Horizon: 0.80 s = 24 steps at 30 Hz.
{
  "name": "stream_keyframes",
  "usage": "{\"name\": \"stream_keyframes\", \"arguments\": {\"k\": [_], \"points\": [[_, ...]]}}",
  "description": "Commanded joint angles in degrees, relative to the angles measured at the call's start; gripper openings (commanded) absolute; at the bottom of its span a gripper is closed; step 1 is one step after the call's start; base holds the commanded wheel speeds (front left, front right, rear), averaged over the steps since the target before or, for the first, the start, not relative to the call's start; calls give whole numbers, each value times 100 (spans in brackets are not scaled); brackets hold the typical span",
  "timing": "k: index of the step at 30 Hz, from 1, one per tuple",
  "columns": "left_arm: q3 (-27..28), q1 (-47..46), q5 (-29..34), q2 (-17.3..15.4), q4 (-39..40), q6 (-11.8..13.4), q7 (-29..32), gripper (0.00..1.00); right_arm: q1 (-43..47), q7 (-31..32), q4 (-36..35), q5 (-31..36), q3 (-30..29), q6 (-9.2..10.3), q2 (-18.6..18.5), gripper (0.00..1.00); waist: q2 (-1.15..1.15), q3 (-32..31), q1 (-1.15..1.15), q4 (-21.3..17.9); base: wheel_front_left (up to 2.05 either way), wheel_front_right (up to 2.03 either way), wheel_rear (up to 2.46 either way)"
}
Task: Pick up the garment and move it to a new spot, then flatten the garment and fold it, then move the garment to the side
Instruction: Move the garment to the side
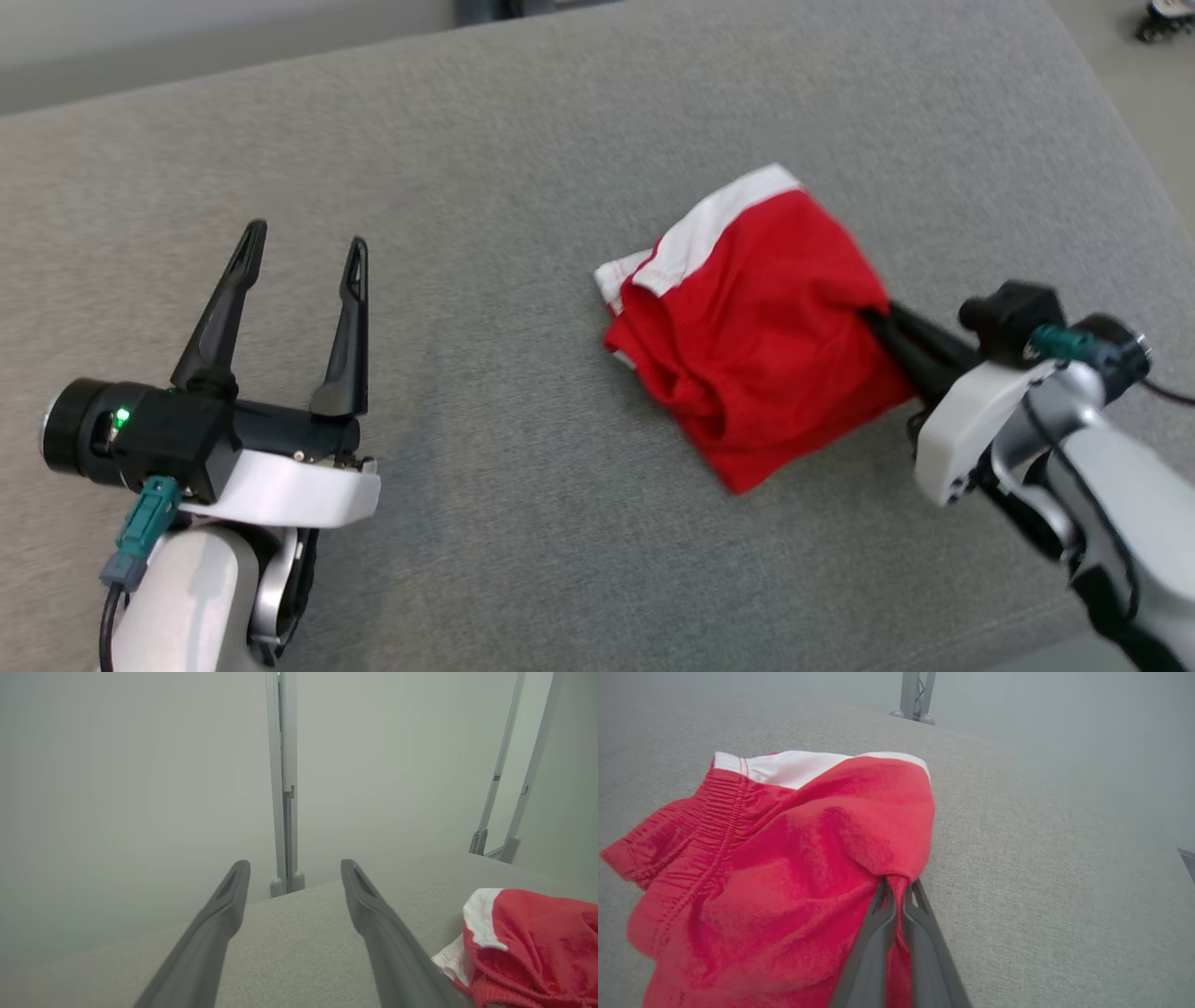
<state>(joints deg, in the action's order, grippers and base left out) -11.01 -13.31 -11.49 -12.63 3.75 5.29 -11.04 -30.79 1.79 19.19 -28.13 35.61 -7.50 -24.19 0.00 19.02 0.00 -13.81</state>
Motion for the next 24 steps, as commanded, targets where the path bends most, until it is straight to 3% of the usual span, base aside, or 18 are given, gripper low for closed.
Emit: {"name": "stream_keyframes", "arguments": {"k": [1, 11, 20, 21, 22, 23, 24], "points": [[-16, -161, 65, -80, 66, -34, 44, 100, -263, -131, 154, -52, 28, 1, -84, 0, 0, 405, 0, -392, 0, 0, 0], [-270, -736, 300, -259, 352, -199, 381, 100, -1367, -1015, 1722, -492, -59, 1, -743, 0, 0, 1080, 0, -685, 0, 0, 0], [-375, -1062, 433, -439, 477, -279, 619, 100, -2149, -1610, 3008, -905, 53, 1, -690, 0, 0, 1432, 0, -828, 0, 0, 0], [-381, -1083, 435, -443, 482, -281, 627, 100, -2215, -1634, 3114, -923, 60, 2, -682, 22, 0, 1443, 0, -834, 0, 0, 0], [-383, -1095, 431, -450, 482, -281, 635, 100, -2268, -1658, 3221, -975, 38, 2, -649, 56, 0, 1449, 0, -839, 0, 0, 0], [-387, -1098, 423, -452, 476, -281, 636, 100, -2290, -1668, 3318, -987, 63, 2, -614, 100, 0, 1447, 0, -842, 0, 0, 0], [-394, -1089, 414, -453, 462, -280, 632, 100, -2326, -1675, 3395, -1002, 67, 1, -584, 100, 0, 1436, 0, -841, 0, 0, 0]]}}
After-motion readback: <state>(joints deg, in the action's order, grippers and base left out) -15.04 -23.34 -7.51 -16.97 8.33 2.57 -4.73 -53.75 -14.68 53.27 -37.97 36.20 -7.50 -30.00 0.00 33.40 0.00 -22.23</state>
